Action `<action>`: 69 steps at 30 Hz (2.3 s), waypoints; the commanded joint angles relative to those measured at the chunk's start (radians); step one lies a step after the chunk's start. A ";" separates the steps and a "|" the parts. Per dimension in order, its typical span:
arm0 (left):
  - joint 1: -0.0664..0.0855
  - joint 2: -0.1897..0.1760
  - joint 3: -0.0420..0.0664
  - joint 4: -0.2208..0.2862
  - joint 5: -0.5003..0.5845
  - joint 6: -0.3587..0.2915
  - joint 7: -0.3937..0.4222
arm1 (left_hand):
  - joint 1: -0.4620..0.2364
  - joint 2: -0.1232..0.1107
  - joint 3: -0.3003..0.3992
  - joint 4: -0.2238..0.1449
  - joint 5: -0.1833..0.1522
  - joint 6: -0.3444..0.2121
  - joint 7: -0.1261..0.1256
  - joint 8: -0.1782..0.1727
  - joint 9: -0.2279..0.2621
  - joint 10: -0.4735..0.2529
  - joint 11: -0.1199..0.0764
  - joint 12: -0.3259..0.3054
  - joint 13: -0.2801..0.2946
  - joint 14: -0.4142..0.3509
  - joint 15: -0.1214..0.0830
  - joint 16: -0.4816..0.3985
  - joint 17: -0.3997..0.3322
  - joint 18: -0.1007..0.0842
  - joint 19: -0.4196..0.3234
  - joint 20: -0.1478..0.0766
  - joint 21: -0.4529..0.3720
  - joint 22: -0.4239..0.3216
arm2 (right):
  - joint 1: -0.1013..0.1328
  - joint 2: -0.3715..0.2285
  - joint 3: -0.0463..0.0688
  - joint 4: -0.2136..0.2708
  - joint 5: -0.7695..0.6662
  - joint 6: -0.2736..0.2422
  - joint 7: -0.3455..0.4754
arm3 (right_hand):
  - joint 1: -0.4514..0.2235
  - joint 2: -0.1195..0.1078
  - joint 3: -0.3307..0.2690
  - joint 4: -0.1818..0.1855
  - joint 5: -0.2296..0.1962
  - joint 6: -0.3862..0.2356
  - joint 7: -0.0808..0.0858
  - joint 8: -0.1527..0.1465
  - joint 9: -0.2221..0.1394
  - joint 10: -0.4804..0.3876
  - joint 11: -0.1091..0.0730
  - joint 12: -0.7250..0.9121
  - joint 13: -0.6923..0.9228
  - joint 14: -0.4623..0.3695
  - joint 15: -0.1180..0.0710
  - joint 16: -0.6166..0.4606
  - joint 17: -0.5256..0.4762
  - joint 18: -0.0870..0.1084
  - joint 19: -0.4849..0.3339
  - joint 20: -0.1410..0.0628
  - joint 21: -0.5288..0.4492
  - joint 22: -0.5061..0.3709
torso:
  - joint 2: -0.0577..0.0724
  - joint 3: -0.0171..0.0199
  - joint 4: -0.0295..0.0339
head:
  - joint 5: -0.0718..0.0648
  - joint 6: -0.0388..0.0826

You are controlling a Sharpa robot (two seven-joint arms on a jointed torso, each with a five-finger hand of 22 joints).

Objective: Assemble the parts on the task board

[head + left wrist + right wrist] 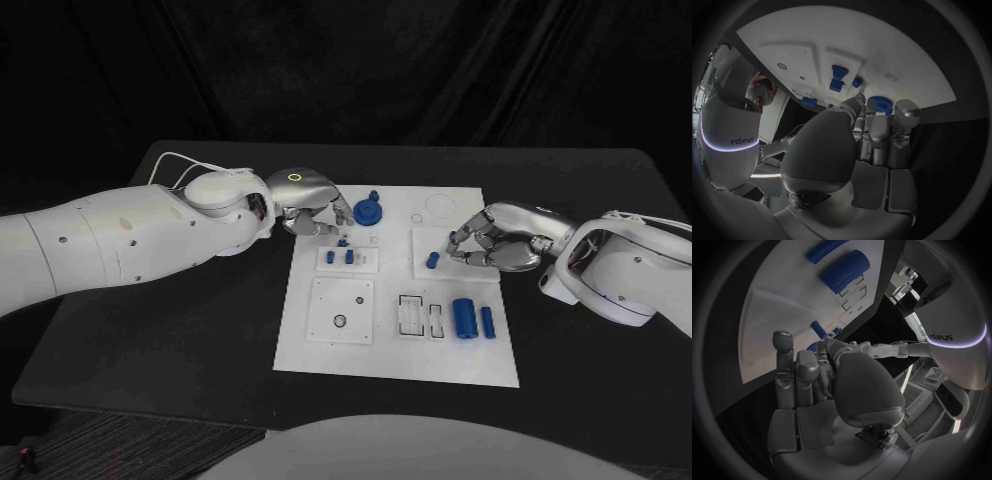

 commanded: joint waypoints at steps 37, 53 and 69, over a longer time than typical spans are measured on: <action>-0.011 0.042 0.001 -0.031 -0.003 0.143 -0.019 | 0.070 -0.028 0.012 -0.058 0.050 -0.072 -0.063 -0.010 -0.025 -0.159 0.022 0.035 0.090 -0.112 0.014 -0.057 -0.100 0.019 -0.089 0.000 -0.141 0.076 | -0.008 0.004 0.000 -0.001 0.000 0.014 -0.018 | -0.002 -0.001 0.005 -0.002 -0.010 -0.001 -0.002 0.001 0.002 -0.002 -0.001 0.000 -0.002 0.003 -0.003 -0.005 -0.001 0.018 0.005 0.002 -0.006 0.060 | 0.001 0.0002 0.0022 | 0.000 0.000; -0.024 0.065 0.001 -0.050 -0.003 0.135 -0.009 | 0.065 -0.023 0.016 -0.060 0.056 -0.064 -0.055 -0.005 -0.024 -0.169 0.024 0.043 0.098 -0.113 0.016 -0.055 -0.098 0.018 -0.092 -0.001 -0.135 0.076 | -0.009 0.003 0.000 0.000 0.011 0.017 -0.021 | 0.002 -0.003 0.006 -0.005 -0.012 -0.003 -0.002 0.000 0.002 -0.003 -0.002 -0.001 -0.004 0.002 -0.004 -0.008 -0.004 0.018 0.005 0.002 -0.010 0.060 | 0.001 0.0004 -0.0009 | -0.001 0.000; -0.028 0.077 0.001 -0.056 -0.003 0.078 0.006 | 0.050 -0.003 0.021 -0.047 0.051 -0.053 -0.042 -0.002 -0.023 -0.176 0.028 0.055 0.108 -0.099 0.019 -0.043 -0.080 0.014 -0.082 0.000 -0.112 0.080 | -0.009 0.005 0.000 -0.004 0.021 0.018 -0.024 | 0.001 -0.001 0.006 -0.004 -0.013 -0.004 -0.002 0.000 0.002 -0.003 -0.002 -0.001 -0.004 0.002 -0.004 -0.007 -0.004 0.018 0.005 0.002 -0.011 0.059 | 0.000 0.0003 -0.0007 | -0.002 0.000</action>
